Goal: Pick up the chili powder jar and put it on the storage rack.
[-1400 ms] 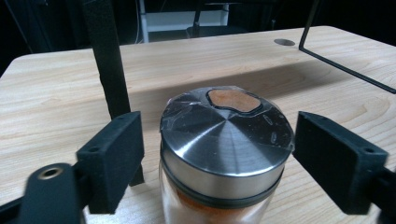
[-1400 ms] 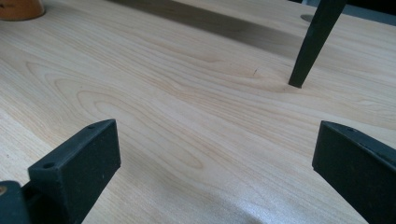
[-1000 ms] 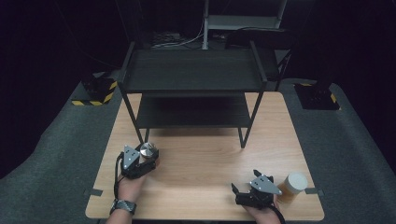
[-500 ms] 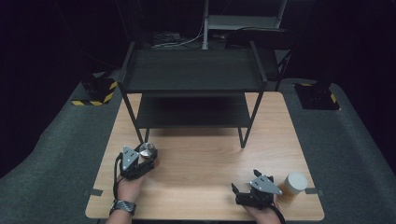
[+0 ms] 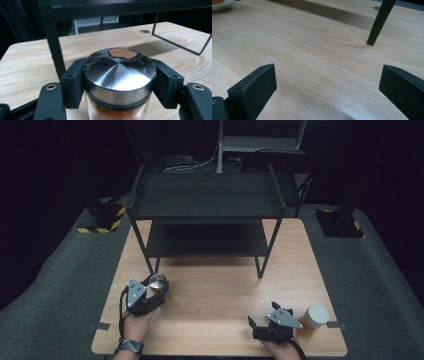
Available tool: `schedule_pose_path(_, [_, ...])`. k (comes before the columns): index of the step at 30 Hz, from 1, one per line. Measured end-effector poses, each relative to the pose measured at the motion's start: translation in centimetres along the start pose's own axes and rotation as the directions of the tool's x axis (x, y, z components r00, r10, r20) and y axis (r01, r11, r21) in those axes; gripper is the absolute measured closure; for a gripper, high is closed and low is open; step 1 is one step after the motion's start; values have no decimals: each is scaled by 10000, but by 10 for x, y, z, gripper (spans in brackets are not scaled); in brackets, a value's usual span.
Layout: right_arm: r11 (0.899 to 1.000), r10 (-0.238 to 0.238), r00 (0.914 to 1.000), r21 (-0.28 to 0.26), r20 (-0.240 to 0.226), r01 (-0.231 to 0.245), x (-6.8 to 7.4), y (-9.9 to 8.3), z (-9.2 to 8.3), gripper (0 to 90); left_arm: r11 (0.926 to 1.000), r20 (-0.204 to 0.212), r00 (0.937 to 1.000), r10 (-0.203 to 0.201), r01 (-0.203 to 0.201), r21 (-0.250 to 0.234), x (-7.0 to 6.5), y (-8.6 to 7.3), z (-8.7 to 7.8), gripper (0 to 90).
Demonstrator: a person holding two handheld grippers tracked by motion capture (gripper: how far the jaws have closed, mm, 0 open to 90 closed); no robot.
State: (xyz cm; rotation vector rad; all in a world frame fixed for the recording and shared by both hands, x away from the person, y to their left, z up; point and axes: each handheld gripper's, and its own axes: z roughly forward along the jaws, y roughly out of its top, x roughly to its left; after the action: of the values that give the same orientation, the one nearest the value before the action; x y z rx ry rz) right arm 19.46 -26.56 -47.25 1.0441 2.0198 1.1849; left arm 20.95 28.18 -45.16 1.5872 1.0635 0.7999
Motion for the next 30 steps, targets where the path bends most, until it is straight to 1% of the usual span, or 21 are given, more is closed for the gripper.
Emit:
schedule_pose_path(3, [10000, 9, 10000, 31, -8, -9, 0, 1, 0, 7, 9999, 161, 9998, 68, -65, -136, -3, 5, -3, 349])
schedule_pose_path(7, [10000, 49, 10000, 11, -27, -49, -1, 0, 0, 7, 9996, 323, 9995, 48, -39, -267, -4, 9, -5, 349])
schedule_pose_path(8, [10000, 31, 10000, 14, -17, -31, -1, 0, 0, 7, 9993, 379, 9992, 145, -132, -351, -6, 13, -6, 349])
schedule_pose_path(10, [10000, 17, 10000, 14, -3, -17, 0, 0, 0, 7, 9991, 406, 9990, 191, -175, -384, -6, 14, -7, 349])
schedule_pose_path(13, [10000, 16, 10000, 14, 5, -16, 0, 0, 0, 8, 9979, 498, 9985, 245, -215, -609, -8, 21, -10, 349])
schedule_pose_path(17, [10000, 30, 10000, 9, -20, -30, -1, 0, 0, 8, 9962, 585, 9974, 423, -376, -792, -10, 28, -13, 349])
schedule_pose_path(23, [10000, 6, 10000, -3, -6, -6, 0, 0, 0, 8, 9931, 720, 9960, 538, -459, -1076, -14, 36, -18, 349])
schedule_pose_path(30, [10000, 39, 10000, -20, -25, -39, -1, 0, 0, 8, 9900, 837, 9952, 511, -394, -1353, -17, 45, -22, 349])
